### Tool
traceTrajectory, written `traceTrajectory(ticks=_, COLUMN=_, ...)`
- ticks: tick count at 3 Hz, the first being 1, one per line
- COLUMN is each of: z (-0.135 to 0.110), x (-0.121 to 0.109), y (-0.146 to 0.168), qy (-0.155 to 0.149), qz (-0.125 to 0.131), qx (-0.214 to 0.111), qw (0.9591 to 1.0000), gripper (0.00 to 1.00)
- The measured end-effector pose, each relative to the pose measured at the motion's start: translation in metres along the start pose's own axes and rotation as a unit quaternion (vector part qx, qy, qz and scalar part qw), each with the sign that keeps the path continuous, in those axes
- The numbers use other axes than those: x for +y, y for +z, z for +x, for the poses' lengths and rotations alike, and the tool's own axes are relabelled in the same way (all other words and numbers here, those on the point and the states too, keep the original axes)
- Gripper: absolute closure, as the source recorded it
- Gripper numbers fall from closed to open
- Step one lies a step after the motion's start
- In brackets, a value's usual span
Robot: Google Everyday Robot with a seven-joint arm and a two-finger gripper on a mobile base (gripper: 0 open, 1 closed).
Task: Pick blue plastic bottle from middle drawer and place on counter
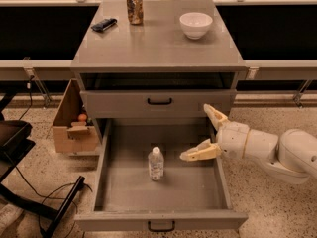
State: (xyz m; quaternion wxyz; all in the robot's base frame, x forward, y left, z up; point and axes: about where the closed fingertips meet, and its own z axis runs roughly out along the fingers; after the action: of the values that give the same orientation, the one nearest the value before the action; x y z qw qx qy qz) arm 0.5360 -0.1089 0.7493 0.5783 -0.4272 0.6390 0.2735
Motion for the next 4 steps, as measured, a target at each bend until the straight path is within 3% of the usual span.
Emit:
traceTrajectory(ticks=1, z=0.016, x=-0.001, y=0.015, qy=0.02, qz=-0.003, qx=-0.003, qw=0.9998, gripper=0.0)
traceTrajectory(ticks=2, z=0.058, x=-0.004, y=0.043, qy=0.042, qz=-0.003, qx=-0.003, qw=0.9991, gripper=0.0)
traceTrajectory(ticks=3, z=0.104, x=-0.01, y=0.07, qy=0.04, qz=-0.011, qx=-0.01, qw=0.9991, gripper=0.0)
traceTrajectory(ticks=4, z=0.139, x=-0.011, y=0.096, qy=0.031, qz=-0.039, qx=-0.021, qw=0.9986, gripper=0.0)
